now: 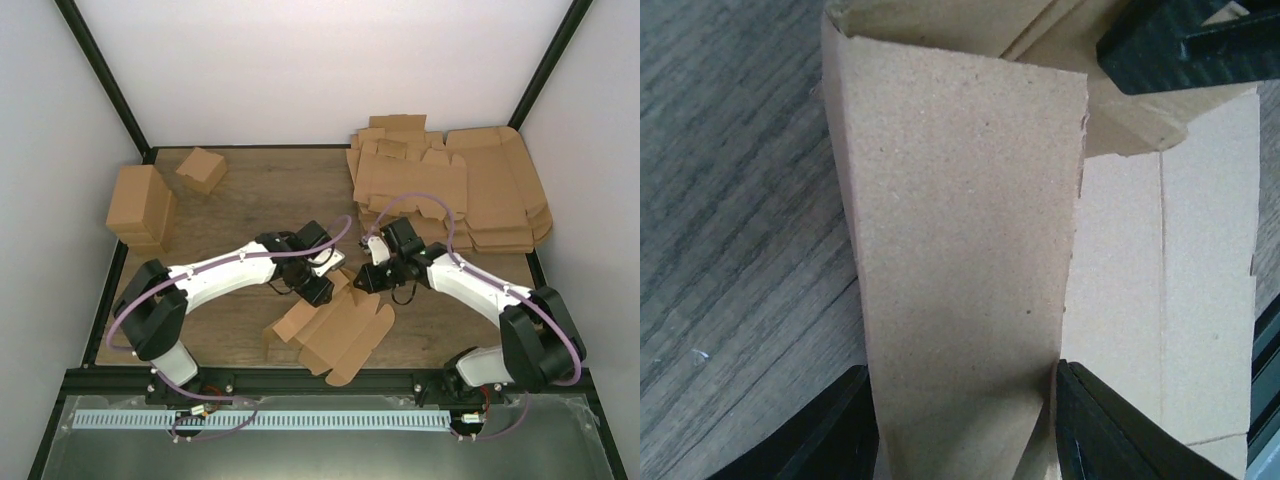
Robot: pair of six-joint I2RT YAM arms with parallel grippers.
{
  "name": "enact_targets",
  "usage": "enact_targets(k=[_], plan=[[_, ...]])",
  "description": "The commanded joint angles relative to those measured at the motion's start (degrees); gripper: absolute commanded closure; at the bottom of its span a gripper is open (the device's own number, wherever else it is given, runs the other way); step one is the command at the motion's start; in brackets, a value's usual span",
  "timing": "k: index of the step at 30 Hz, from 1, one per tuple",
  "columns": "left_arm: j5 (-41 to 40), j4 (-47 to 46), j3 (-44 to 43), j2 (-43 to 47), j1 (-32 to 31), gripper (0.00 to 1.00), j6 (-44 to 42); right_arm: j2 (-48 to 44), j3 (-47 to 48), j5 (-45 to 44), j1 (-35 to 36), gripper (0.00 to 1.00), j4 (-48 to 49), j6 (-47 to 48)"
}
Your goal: Fold the paper box
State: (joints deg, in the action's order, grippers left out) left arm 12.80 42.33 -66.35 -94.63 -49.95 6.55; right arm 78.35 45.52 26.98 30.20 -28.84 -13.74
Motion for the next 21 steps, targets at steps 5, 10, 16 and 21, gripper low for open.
enact_targets(k=[5,10,16,21], plan=[[5.4,0.9,-0.6,-1.1,0.0,0.51,-3.1,-3.5,-3.8,1.9,0.7,0.91,7.2,-4.2],[6.0,2.3,-0.9,-2.4,-0.1,0.52,-4.6,-6.0,-6.2,4.1,0.7,0.85,9.1,-4.2],[6.0,1.8,-1.2,-1.8,-0.1,0.52,-4.6,-7.2,-9.1,9.4,0.7,0.80,13.0,-5.7],[7.0,1.8,-2.1,-1.6,-0.1,0.52,-4.4,-8.7,-11.4,12.4,0.7,0.75,16.1,-7.9]])
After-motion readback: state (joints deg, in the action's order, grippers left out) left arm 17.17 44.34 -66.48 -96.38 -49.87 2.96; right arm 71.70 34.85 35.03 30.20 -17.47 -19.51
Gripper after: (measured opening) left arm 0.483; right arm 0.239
